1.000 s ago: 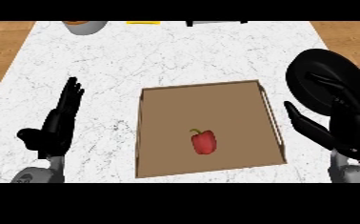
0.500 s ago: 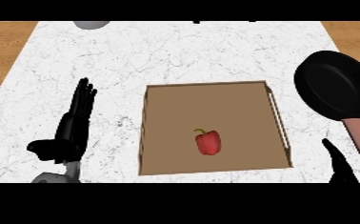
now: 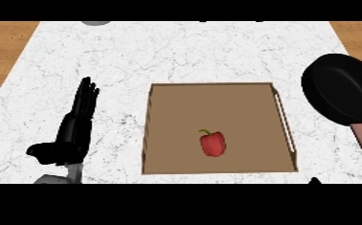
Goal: Pick the bell pepper from the tray and place it in the pot
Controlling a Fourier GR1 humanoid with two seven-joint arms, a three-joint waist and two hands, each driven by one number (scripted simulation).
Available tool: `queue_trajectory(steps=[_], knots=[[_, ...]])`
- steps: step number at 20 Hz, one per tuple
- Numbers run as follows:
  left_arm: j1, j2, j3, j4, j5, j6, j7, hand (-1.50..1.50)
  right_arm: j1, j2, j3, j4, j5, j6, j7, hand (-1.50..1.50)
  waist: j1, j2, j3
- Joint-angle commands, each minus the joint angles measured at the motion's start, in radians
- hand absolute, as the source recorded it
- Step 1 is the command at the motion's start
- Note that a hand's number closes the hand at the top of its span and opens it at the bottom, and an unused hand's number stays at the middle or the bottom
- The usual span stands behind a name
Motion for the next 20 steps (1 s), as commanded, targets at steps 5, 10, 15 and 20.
queue_trajectory(steps=[5, 10, 15, 20], knots=[[-0.036, -0.012, -0.006, -0.006, -0.015, 0.006, 0.054, 0.0, 0.042, 0.127, 0.187, -0.073, 0.512, 0.045, 0.428, -1.5, 0.014, 0.003, 0.002], [0.041, -0.038, -0.035, -0.073, -0.047, 0.013, 0.041, 0.0, -0.107, 0.212, 0.292, 0.015, 0.651, 0.103, 0.604, -1.5, 0.016, -0.001, 0.004], [-0.035, -0.039, -0.012, -0.057, -0.068, 0.022, 0.093, 0.0, -0.173, 0.215, 0.287, 0.1, 0.76, 0.129, 0.784, -1.5, 0.009, -0.001, 0.004], [-0.032, -0.071, 0.006, -0.006, -0.092, 0.001, 0.056, 0.0, -0.321, 0.215, 0.275, 0.196, 0.702, 0.188, 0.872, -1.5, 0.01, -0.001, 0.004]])
